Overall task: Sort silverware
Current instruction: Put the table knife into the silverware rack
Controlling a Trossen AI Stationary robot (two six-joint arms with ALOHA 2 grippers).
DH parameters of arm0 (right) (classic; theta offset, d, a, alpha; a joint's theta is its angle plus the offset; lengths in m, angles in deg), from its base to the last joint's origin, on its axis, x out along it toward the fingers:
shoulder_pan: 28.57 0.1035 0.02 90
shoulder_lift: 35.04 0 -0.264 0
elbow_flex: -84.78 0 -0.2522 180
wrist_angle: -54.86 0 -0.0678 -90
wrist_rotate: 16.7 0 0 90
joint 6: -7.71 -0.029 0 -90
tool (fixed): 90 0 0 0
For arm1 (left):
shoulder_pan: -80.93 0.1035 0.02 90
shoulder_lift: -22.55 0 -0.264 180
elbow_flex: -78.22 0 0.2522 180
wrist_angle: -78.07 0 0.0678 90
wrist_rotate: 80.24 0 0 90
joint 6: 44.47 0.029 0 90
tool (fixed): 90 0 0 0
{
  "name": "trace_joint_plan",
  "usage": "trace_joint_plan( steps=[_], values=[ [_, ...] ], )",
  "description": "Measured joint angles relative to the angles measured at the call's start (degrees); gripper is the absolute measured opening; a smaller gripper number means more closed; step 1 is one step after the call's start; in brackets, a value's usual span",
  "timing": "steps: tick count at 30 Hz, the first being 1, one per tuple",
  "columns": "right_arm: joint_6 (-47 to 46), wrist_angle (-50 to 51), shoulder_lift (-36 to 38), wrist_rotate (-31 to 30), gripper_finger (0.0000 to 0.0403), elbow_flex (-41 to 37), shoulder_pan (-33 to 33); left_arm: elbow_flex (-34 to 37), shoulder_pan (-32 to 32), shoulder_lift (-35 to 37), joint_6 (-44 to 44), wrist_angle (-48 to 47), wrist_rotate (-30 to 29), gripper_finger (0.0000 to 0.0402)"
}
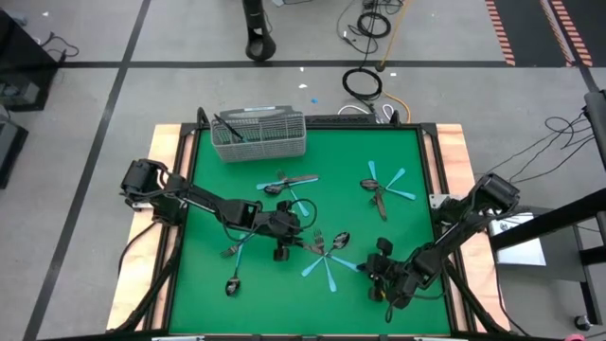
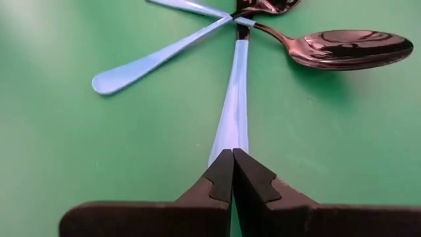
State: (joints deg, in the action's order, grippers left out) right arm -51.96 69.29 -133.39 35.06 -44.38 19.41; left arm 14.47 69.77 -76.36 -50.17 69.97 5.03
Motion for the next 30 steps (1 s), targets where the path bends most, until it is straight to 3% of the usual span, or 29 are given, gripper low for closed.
trace_joint_plan(
  steps=[8,13,25,30],
  values=[
    [-9.6,2.4,-2.6,-0.8,0.0000,0.2,0.9,0.0,-0.7,-0.2,-1.5,4.3,4.0,0.0121],
    [-10.5,2.6,-2.7,-1.2,0.0000,0.2,0.9,0.0,-1.5,-0.3,-1.5,5.8,4.7,0.0121],
    [1.8,-10.1,-3.2,0.3,0.0000,-0.3,0.7,0.0,-2.0,-0.3,-1.4,3.4,3.2,0.0121],
    [6.2,-13.6,-3.2,1.3,0.0000,-0.3,-0.6,-0.1,-2.6,-1.9,2.0,4.2,7.0,0.0121]
  ],
)
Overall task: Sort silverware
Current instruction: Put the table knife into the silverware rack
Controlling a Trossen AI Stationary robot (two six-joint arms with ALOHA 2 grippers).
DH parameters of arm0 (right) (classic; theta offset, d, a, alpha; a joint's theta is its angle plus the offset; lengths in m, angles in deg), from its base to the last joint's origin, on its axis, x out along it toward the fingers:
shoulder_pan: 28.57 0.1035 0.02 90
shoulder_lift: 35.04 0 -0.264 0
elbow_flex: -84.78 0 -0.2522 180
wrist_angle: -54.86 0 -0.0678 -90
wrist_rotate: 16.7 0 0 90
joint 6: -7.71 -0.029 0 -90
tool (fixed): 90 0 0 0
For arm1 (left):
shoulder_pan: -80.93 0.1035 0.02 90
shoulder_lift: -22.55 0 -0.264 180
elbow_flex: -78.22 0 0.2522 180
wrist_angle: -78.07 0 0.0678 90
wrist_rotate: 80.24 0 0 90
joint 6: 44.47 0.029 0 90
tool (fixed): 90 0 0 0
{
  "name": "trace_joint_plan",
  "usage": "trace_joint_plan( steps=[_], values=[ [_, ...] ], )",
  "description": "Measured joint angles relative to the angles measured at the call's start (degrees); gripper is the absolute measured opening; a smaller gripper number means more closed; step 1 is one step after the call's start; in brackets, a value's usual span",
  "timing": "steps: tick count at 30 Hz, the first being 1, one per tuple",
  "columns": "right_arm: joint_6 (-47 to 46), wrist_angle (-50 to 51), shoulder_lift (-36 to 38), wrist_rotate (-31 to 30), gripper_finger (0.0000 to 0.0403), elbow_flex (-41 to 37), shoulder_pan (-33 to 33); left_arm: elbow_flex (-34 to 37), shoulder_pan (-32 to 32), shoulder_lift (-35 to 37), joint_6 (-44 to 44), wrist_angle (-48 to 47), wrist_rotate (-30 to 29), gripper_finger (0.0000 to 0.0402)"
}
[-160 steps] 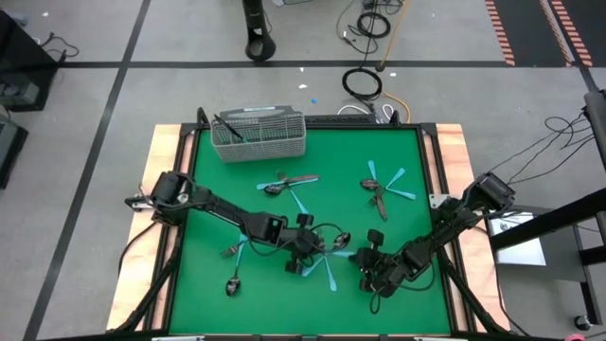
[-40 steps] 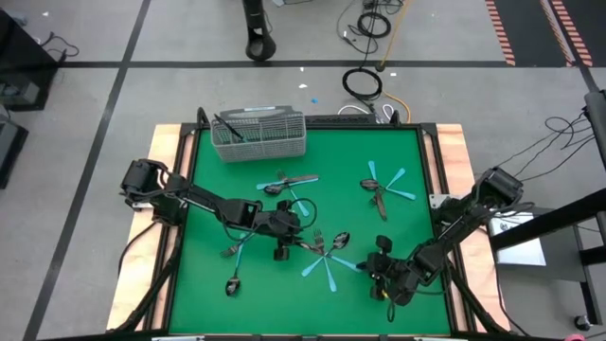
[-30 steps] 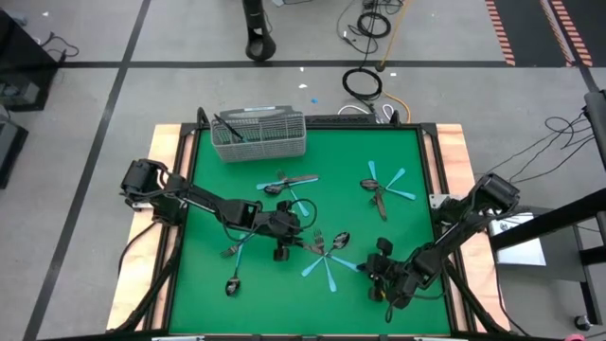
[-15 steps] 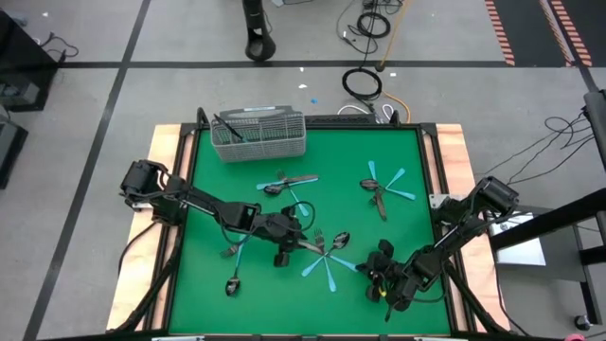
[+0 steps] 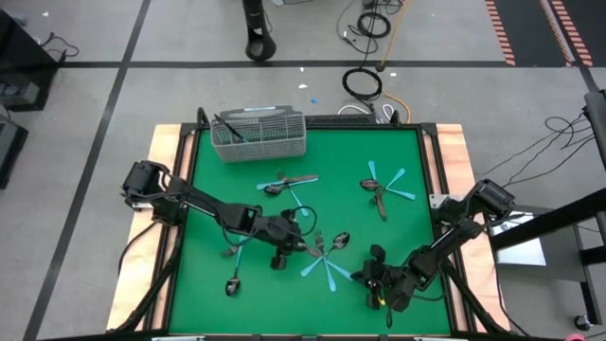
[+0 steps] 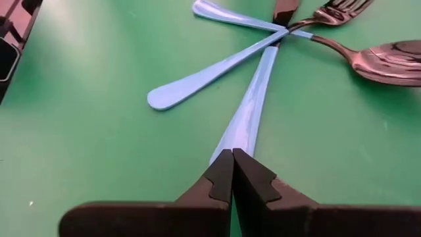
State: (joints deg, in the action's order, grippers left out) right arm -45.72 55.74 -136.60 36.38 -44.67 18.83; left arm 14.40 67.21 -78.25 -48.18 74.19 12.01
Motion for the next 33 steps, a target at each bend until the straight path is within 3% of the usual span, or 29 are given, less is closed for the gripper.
trace_joint_plan(
  steps=[4,11,19,23,26,33],
  values=[
    [2.1,-0.2,0.0,-0.3,0.0000,0.0,-2.3,-0.9,-1.2,-3.8,4.2,4.3,0.4,0.0121],
    [6.2,-1.2,0.1,1.6,0.0000,0.0,-6.2,-2.0,-1.3,-6.5,4.7,3.8,-1.8,0.0121],
    [9.8,-2.6,0.2,4.3,0.0000,0.1,-9.1,-2.0,-1.2,-6.1,6.0,-0.8,-4.8,0.0121],
    [10.6,-2.7,0.2,4.2,0.0000,0.1,-9.2,-3.5,-0.2,-1.6,7.1,-10.3,-10.5,0.0121],
    [11.1,-2.9,0.2,4.2,0.0000,0.1,-9.2,-6.2,4.4,3.7,4.9,-20.4,-12.3,0.0121],
    [11.7,-3.0,0.2,4.1,0.0000,0.1,-9.2,-7.1,24.0,10.8,1.2,-37.7,-1.8,0.0121]
  ],
)
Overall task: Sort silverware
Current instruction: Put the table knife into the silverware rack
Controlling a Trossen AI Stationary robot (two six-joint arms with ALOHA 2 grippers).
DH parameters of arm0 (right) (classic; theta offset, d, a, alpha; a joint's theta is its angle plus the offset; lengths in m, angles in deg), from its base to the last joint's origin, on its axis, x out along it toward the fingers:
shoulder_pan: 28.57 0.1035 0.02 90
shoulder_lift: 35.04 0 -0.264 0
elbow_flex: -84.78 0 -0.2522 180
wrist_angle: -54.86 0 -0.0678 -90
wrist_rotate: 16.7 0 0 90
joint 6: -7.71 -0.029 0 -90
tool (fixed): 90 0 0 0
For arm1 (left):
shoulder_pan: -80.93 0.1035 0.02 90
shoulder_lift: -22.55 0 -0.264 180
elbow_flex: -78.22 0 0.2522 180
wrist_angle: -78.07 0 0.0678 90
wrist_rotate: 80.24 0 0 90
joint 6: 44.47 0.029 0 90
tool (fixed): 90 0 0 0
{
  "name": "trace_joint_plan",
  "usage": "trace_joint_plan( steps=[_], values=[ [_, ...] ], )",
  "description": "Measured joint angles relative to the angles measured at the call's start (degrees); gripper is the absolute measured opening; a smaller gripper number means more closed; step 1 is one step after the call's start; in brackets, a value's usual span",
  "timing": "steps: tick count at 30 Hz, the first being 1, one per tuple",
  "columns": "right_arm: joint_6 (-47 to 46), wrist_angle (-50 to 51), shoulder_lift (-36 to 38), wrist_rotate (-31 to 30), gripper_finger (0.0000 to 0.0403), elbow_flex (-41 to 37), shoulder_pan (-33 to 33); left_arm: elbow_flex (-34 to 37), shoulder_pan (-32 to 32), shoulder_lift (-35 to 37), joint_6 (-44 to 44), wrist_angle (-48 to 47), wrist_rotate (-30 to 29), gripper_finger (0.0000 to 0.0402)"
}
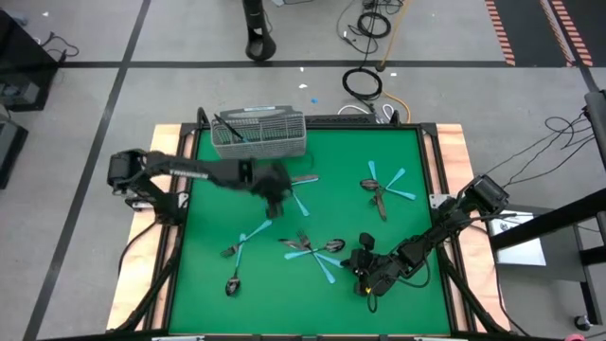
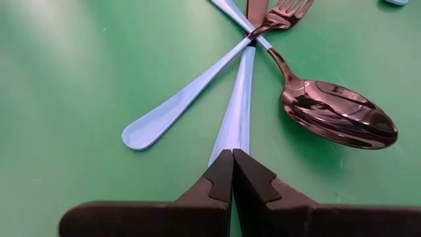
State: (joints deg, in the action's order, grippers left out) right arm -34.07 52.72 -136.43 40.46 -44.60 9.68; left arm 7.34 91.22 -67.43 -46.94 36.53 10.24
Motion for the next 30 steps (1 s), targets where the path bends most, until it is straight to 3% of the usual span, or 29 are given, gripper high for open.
trace_joint_plan(
  steps=[6,10,16,30],
  values=[
    [0.3,-0.1,0.0,0.0,0.0000,0.0,0.4,0.1,5.6,-1.7,5.8,-5.7,1.8,0.0121],
    [0.7,0.0,0.0,0.0,0.0000,0.0,0.5,0.1,7.2,-1.6,10.2,-7.4,-2.8,0.0121],
    [0.9,0.2,0.0,0.0,0.0000,0.0,0.5,0.1,9.7,-1.7,10.9,-10.0,-3.9,0.0122],
    [2.0,0.2,0.1,-0.1,0.0000,0.1,0.4,0.1,8.6,-7.4,13.8,-7.5,-6.4,0.0195]
  ],
)
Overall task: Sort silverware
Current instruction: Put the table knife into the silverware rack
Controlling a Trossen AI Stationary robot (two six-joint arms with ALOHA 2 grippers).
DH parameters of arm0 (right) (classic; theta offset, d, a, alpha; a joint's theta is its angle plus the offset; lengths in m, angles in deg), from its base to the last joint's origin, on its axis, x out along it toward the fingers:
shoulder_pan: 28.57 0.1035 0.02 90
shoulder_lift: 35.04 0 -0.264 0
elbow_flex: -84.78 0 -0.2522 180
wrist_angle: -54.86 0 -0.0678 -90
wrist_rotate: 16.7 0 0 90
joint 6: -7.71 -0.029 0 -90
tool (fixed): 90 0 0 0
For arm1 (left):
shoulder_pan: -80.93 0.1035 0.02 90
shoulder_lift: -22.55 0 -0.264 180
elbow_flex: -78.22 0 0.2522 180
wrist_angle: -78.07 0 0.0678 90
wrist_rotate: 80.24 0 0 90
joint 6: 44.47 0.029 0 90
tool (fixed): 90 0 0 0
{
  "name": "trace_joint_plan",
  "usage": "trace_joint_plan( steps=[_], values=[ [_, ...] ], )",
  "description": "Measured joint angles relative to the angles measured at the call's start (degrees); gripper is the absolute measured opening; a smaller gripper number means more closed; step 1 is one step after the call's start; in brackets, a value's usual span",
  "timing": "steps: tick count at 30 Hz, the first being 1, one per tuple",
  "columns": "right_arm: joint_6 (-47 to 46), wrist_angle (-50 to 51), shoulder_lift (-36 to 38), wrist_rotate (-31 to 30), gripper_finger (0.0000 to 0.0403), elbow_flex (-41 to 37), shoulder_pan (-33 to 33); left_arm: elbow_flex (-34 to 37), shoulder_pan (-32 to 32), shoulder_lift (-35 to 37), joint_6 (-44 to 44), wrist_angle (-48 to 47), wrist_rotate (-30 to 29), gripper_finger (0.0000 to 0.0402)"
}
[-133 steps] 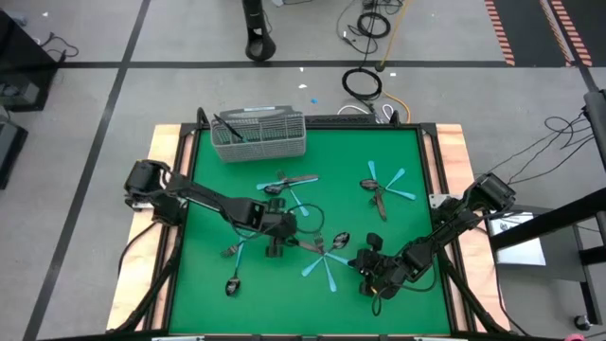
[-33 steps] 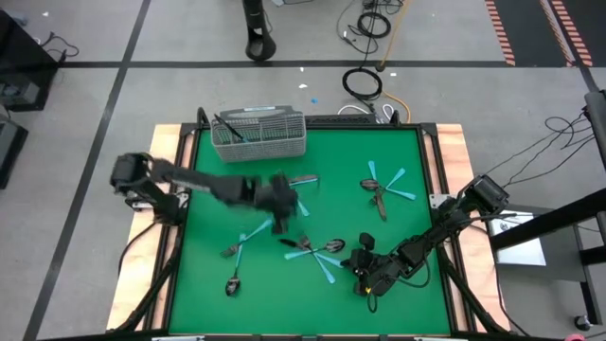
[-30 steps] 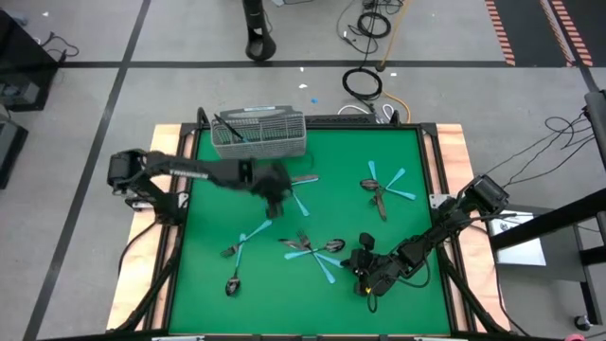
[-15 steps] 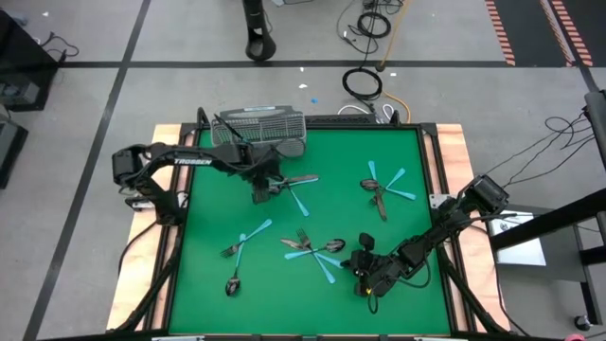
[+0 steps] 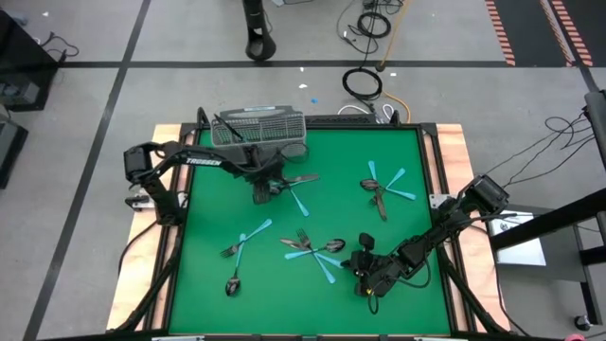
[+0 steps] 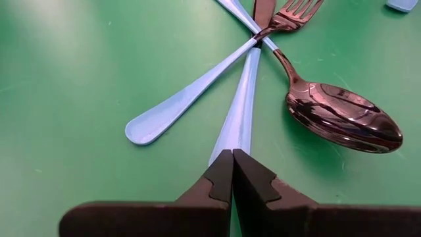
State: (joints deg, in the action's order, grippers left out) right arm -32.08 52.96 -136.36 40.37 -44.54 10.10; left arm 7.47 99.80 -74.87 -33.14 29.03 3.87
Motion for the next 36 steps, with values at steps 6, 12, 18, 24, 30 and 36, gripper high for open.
trace_joint_plan(
  steps=[6,12,18,24,30,36],
  values=[
    [0.0,0.0,0.0,0.0,0.0000,0.0,0.0,0.0,-3.4,-0.2,-0.3,4.2,2.2,0.0196],
    [0.2,0.0,0.0,0.0,0.0000,0.0,0.0,0.0,-4.6,-0.2,0.9,5.2,-0.8,0.0196],
    [0.1,0.0,0.0,0.0,0.0000,0.0,0.0,0.0,-2.7,-0.2,-3.9,8.9,2.0,0.0196],
    [0.0,0.0,0.0,0.0,0.0000,0.0,0.0,0.0,-2.5,-0.2,-6.4,10.3,3.9,0.0196],
    [0.0,0.0,0.0,0.0,0.0000,0.0,0.0,0.0,-2.5,-2.6,-6.6,10.8,4.2,0.0196],
    [0.0,0.0,0.0,0.0,0.0000,0.0,0.0,-0.1,-2.4,-4.9,-6.5,11.4,3.0,0.0196]
  ],
)
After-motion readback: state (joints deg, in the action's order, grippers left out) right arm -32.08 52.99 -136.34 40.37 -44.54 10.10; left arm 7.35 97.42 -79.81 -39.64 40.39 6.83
